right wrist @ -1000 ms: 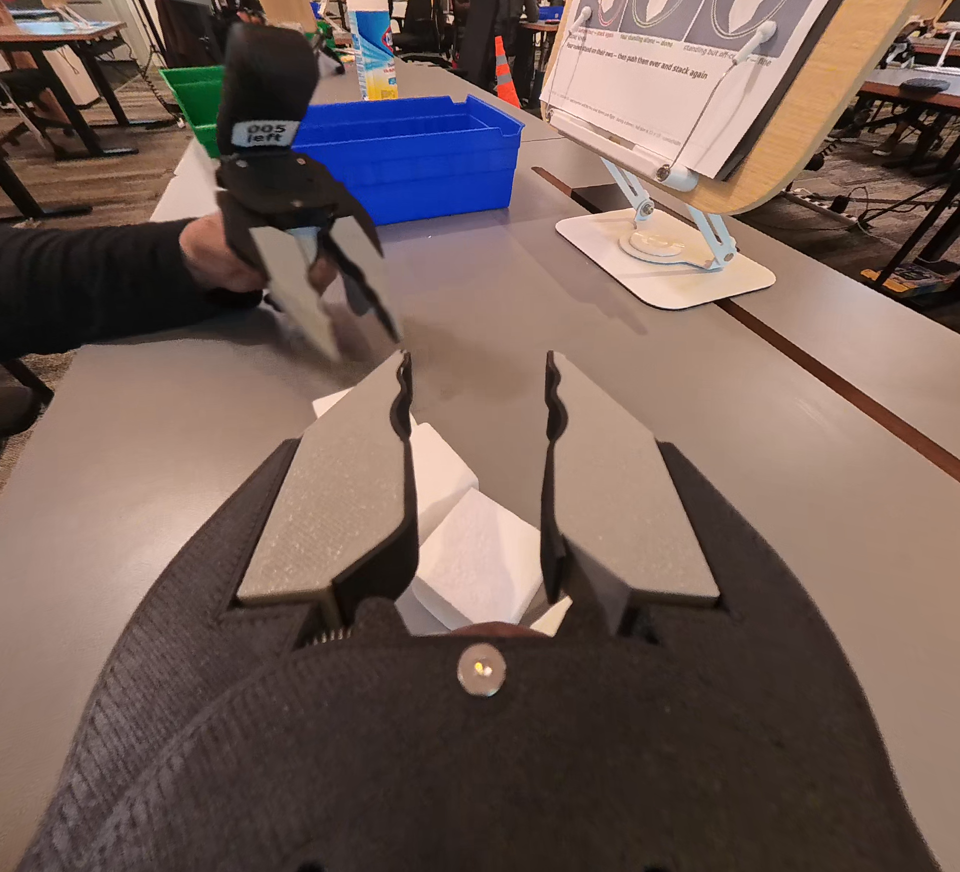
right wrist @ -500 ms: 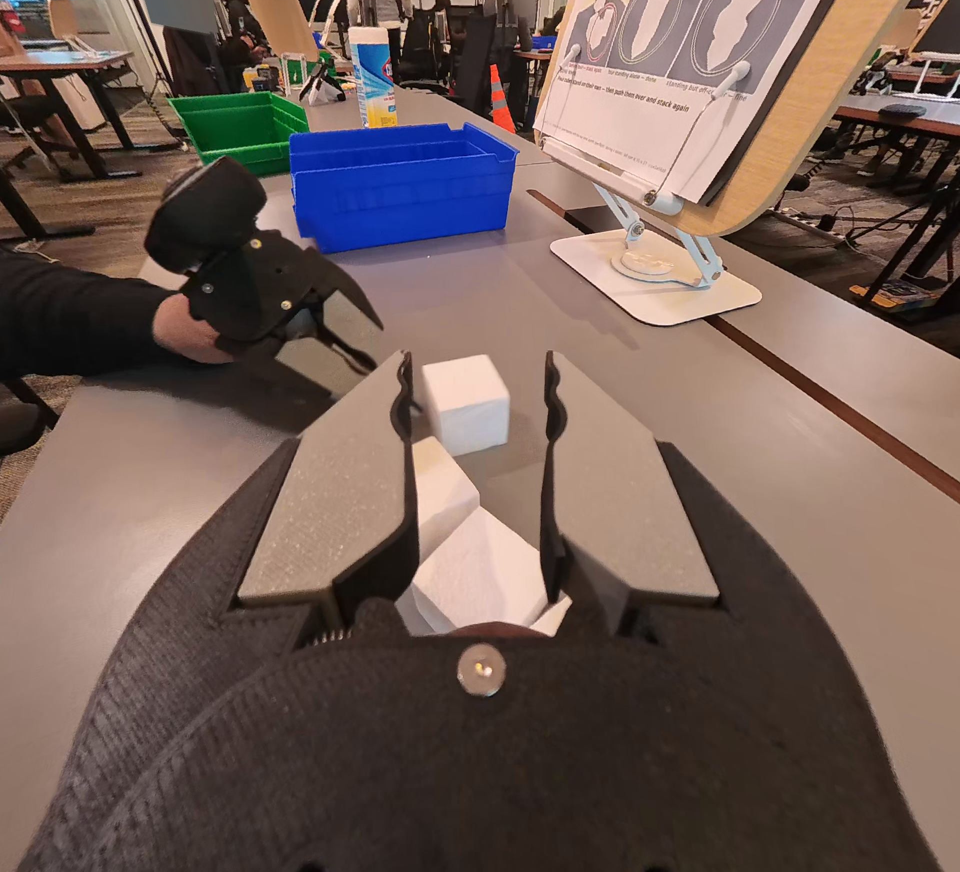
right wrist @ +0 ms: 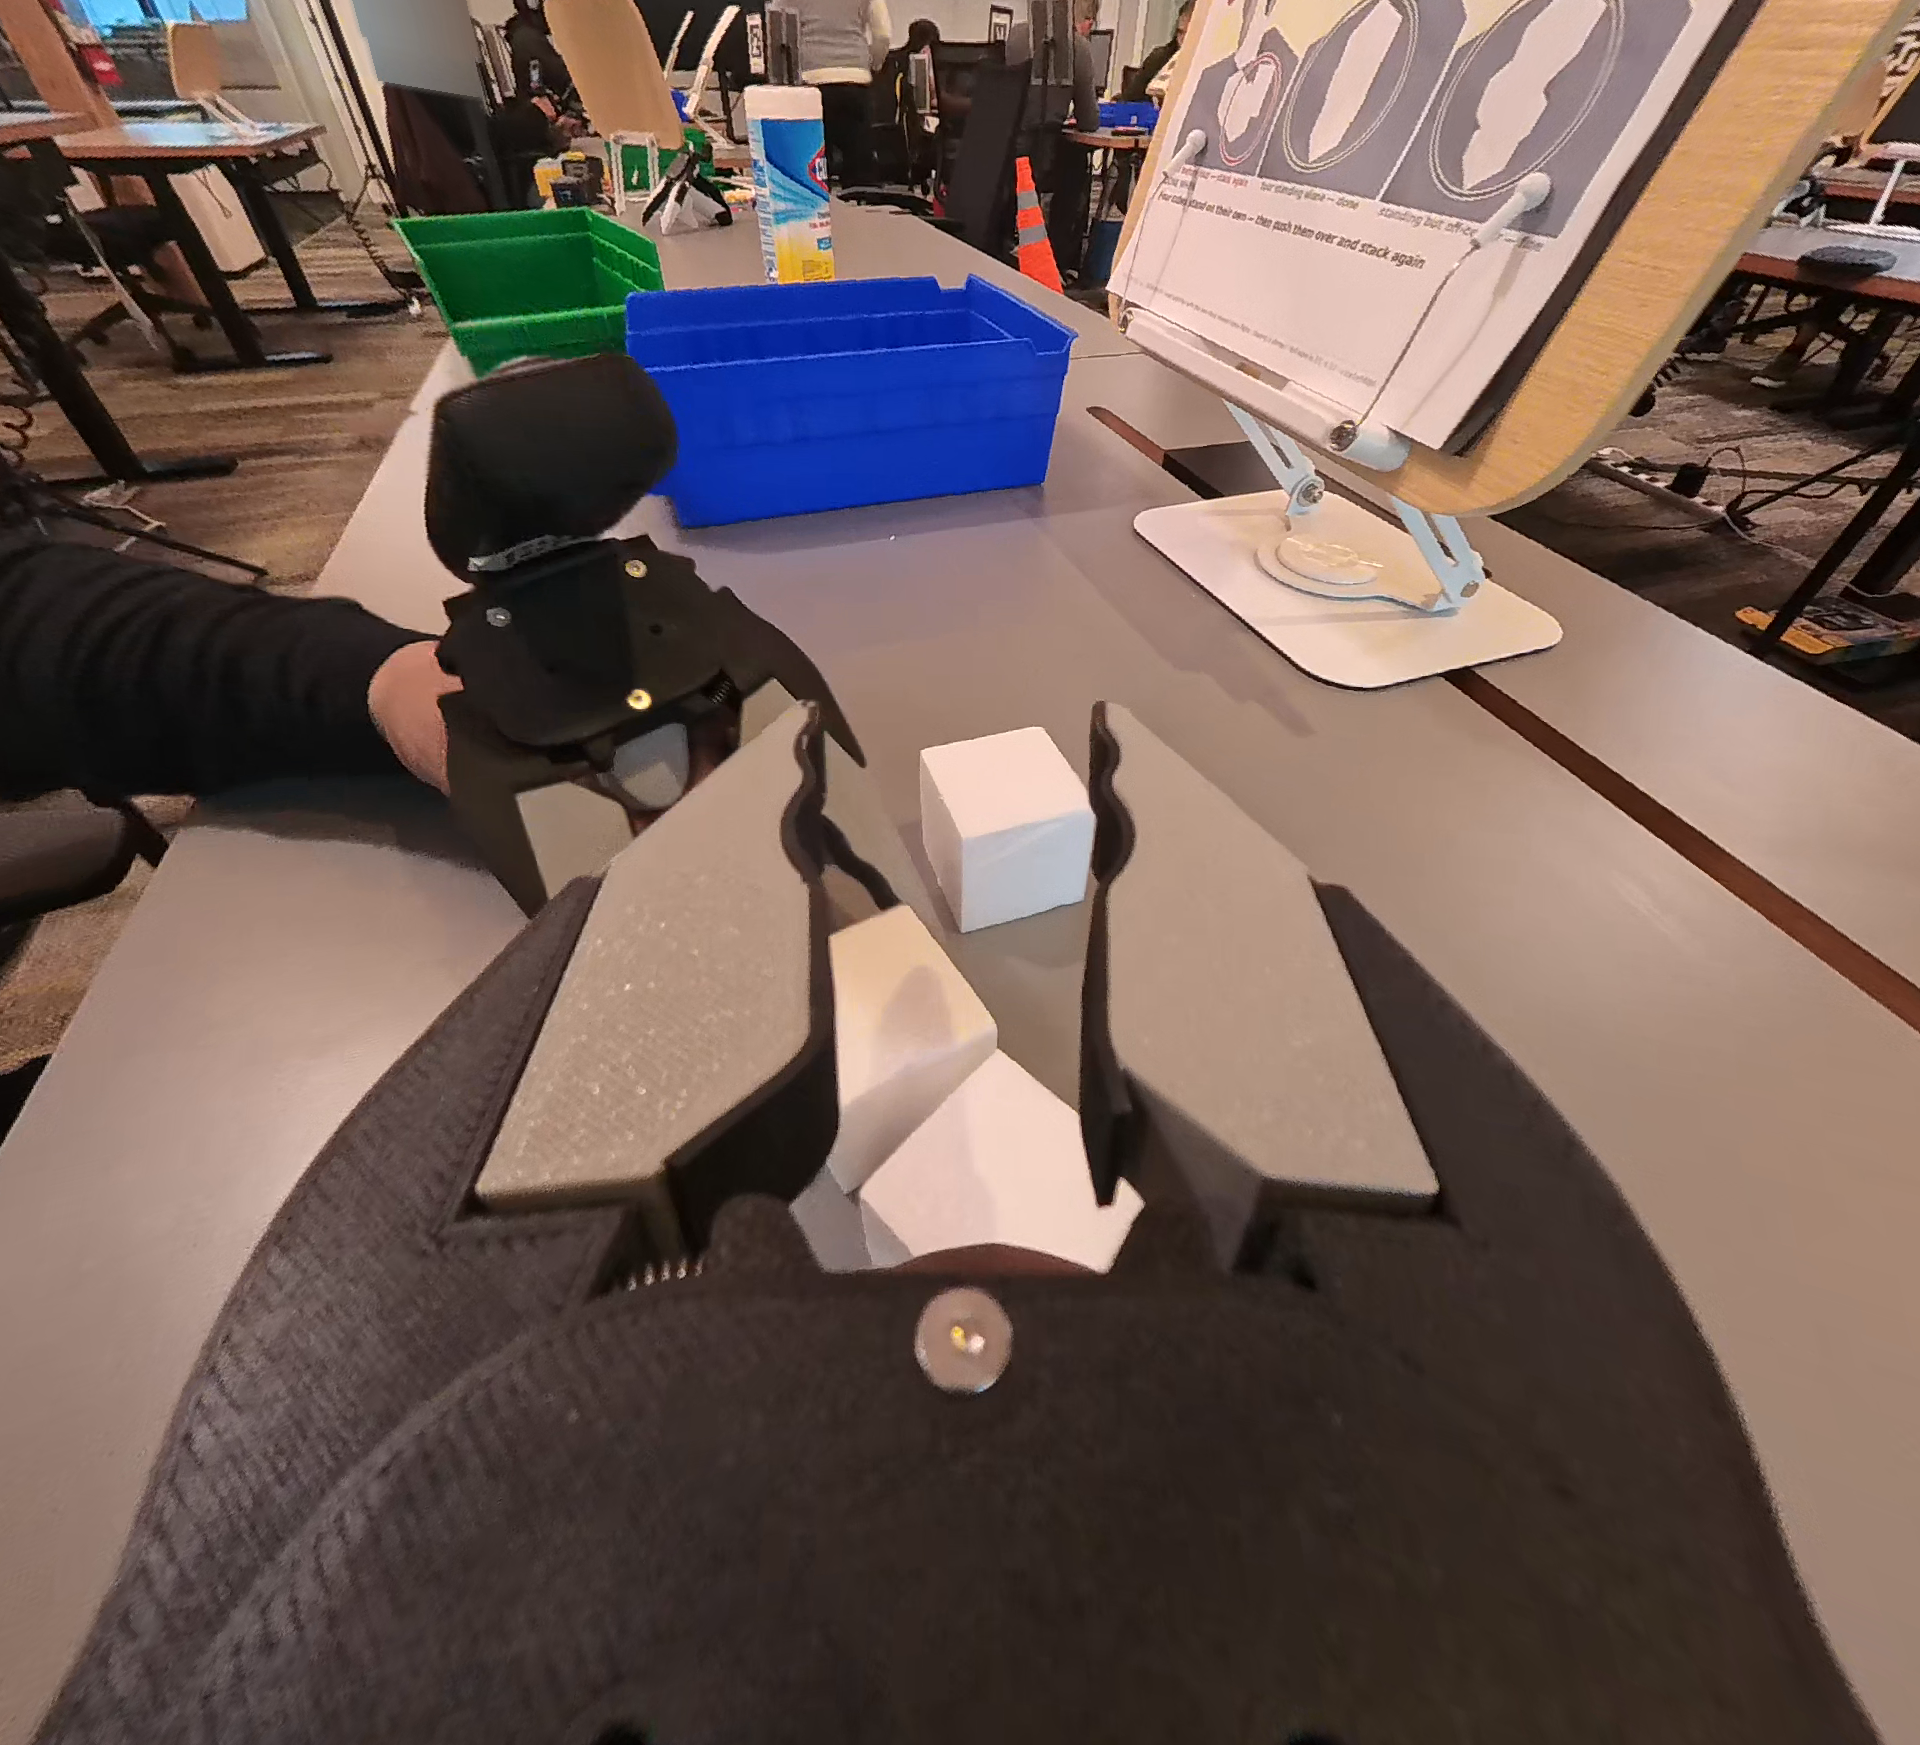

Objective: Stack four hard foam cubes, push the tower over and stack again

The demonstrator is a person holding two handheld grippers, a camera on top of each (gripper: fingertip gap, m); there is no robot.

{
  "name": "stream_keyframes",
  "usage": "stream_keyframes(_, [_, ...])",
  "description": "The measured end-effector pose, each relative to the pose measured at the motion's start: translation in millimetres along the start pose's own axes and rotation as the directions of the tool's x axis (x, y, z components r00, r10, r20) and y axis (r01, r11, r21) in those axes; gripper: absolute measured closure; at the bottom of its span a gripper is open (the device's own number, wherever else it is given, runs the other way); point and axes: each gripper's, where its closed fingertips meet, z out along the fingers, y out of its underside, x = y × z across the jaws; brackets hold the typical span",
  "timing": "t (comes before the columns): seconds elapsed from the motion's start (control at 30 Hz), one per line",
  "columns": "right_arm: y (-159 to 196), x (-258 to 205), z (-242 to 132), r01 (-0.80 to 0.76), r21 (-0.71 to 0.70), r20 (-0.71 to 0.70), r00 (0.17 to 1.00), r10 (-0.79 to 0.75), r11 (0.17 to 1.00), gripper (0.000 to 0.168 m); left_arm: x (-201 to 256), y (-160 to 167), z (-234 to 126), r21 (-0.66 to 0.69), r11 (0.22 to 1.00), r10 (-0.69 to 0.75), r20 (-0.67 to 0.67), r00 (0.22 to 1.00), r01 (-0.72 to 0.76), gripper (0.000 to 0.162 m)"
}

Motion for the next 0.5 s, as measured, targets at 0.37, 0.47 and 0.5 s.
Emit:
stream_keyframes(0.37, [26.0, -14.2, 7.2, 0.006, -0.135, 0.080, 0.997, 0.005, 0.991, 0.119, 2.6, 30.3, -13.0, -0.110, 0.988, 0.104, -0.083, 0.991, -0.112, 0.129])
stream_keyframes(0.47, [35.7, -12.3, 8.2, 0.019, -0.184, 0.070, 0.998, -0.006, 0.983, 0.119, -15.6, 32.6, -27.3, -0.103, 0.990, 0.092, -0.040, 0.995, -0.096, 0.132])
stream_keyframes(0.5, [37.6, -11.5, 8.3, 0.027, -0.195, 0.064, 0.998, -0.015, 0.980, 0.119, -17.5, 28.8, -30.9, -0.083, 0.994, 0.067, -0.047, 0.997, -0.070, 0.131])
